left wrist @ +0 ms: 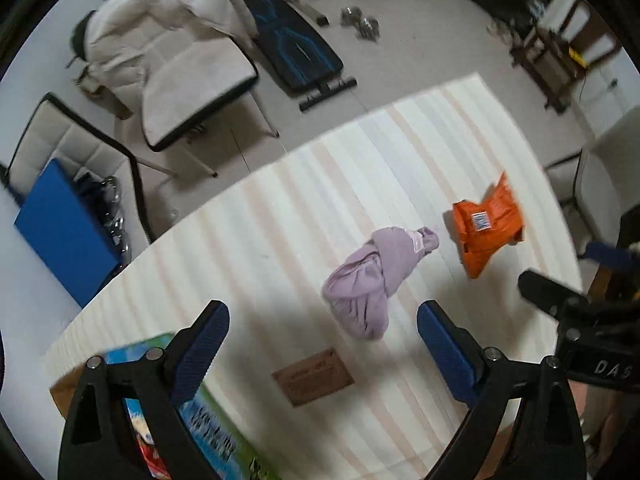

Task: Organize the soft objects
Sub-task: 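Grasp the lilac cloth with the left tool while the right grasps the orange bag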

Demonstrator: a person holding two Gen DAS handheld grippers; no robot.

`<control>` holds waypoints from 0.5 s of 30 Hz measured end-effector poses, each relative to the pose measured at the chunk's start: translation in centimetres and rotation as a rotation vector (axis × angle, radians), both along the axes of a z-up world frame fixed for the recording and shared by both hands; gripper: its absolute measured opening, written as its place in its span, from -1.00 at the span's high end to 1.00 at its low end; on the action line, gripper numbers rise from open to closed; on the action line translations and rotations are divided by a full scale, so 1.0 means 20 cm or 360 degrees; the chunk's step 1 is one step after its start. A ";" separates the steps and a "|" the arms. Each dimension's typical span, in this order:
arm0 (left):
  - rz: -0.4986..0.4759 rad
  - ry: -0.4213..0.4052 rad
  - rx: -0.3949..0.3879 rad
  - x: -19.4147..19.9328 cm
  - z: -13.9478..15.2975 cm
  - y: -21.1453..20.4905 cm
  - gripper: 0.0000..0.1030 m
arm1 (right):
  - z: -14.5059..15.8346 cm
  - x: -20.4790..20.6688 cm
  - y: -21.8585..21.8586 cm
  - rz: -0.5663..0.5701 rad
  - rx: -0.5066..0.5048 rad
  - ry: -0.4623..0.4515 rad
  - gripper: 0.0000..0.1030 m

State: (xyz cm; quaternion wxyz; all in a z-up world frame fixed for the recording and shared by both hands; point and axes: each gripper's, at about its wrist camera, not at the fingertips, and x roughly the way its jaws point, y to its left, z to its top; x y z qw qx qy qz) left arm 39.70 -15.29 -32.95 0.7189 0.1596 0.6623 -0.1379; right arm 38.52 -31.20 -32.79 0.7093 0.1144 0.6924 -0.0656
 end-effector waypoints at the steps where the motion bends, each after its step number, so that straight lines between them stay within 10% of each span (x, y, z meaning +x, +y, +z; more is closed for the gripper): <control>1: -0.0017 0.0049 0.0000 0.02 -0.06 -0.02 -0.81 | -0.03 0.03 -0.02 0.0026 -0.0012 0.0019 -1.00; 11: -0.0142 0.0295 0.0097 0.08 -0.44 -0.16 -0.67 | -0.45 0.28 -0.07 0.0266 -0.0020 0.0256 -1.00; 15: -0.0172 0.0319 0.0093 0.08 -0.46 -0.21 -0.15 | -0.53 0.31 -0.08 0.0247 -0.0028 0.0294 -0.75</control>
